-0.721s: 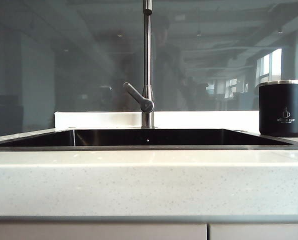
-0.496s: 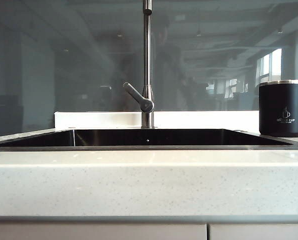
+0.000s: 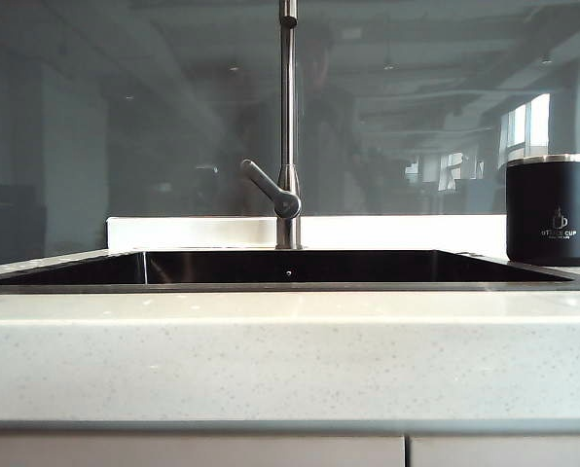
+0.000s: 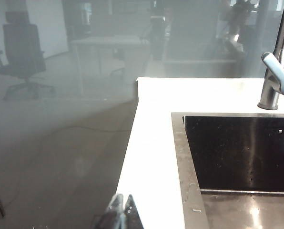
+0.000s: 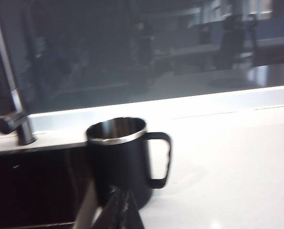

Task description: Pick up the mug next to the sink, go to the faucet to get some water, pour the water into the sink, and finally put the mug back to its place.

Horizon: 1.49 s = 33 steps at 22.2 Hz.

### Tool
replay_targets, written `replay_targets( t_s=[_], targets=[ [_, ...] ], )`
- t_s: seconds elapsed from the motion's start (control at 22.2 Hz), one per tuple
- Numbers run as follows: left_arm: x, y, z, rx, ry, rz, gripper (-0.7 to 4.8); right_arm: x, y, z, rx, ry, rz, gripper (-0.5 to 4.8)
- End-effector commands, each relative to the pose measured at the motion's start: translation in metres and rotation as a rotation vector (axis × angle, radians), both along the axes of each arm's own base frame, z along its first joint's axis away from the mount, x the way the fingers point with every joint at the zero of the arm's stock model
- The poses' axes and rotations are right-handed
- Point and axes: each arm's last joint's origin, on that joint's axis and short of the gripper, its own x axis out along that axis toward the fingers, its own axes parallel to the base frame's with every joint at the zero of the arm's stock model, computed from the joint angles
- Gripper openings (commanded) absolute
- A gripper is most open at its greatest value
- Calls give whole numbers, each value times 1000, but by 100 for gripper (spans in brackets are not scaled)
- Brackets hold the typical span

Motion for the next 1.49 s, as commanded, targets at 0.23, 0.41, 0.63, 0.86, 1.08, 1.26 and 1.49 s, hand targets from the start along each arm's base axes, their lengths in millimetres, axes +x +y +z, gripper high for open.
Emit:
replay_targets(
  t_s=[0.23,0.41,0.63,0.86,1.08,1.26,1.49],
  targets=[
    [0,0,3,-11,-22,-7,-3,25,-8,3,9,6,-76,30],
    [0,0,3,-14,-20,-8,-3,64,-19,5,-5,152,-91,192],
    [0,0,3,-14,-20,-9,-3,117,-28,-7,-43,153,-90,214],
    [0,0,2,-14,-19,-9,-3,153,-33,-25,-48,151,-46,214],
    [0,0,1,-14,-7,-11,-3,178,-38,-34,-47,157,-49,214],
    [0,0,-1,-14,15,-11,-3,192,-41,-34,-48,149,-53,212],
    [0,0,-2,-14,30,-11,-3,201,-42,-31,-49,135,-53,209]
  ],
)
